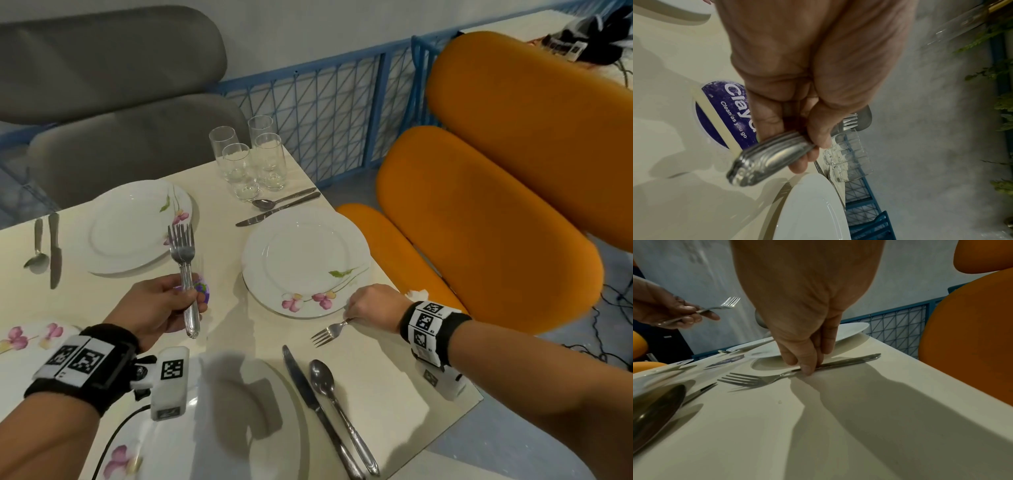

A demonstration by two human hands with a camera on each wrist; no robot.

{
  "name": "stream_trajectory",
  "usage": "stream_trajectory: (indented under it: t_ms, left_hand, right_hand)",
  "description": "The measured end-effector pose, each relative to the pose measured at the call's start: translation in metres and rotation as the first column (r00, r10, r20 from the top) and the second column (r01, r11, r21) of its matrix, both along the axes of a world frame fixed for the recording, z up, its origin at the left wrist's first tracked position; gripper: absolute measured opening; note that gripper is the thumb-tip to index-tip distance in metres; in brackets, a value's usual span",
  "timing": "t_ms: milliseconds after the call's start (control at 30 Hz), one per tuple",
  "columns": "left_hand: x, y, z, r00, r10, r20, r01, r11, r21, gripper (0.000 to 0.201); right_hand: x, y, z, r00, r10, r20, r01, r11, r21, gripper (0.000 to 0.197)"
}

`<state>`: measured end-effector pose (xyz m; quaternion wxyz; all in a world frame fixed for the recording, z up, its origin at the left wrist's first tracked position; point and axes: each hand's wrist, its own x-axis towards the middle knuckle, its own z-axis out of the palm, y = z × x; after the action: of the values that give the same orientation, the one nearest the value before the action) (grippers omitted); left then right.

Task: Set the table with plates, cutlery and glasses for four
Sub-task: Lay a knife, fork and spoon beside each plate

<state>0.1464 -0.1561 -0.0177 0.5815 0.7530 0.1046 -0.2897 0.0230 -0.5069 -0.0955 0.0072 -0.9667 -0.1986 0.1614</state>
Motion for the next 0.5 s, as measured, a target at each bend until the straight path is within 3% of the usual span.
stream_trajectory:
  t_ms: [267, 500]
  left_hand:
    - [-0.004, -0.005, 0.003, 1.000, 0.010, 0.010, -0.010, 1.000, -0.005, 0.029]
    - [-0.007, -0.003, 0.005, 1.000, 0.017, 0.011, -0.017, 1.000, -0.020, 0.027]
  right_hand:
    - [0.006, -0.008, 0.001, 0.999, -0.029, -0.041, 0.025, 0.995, -0.092, 0.029]
    - [0.010, -0.010, -0.009, 0.999, -0.035, -0.033, 0.032, 0.996, -0.082, 0.028]
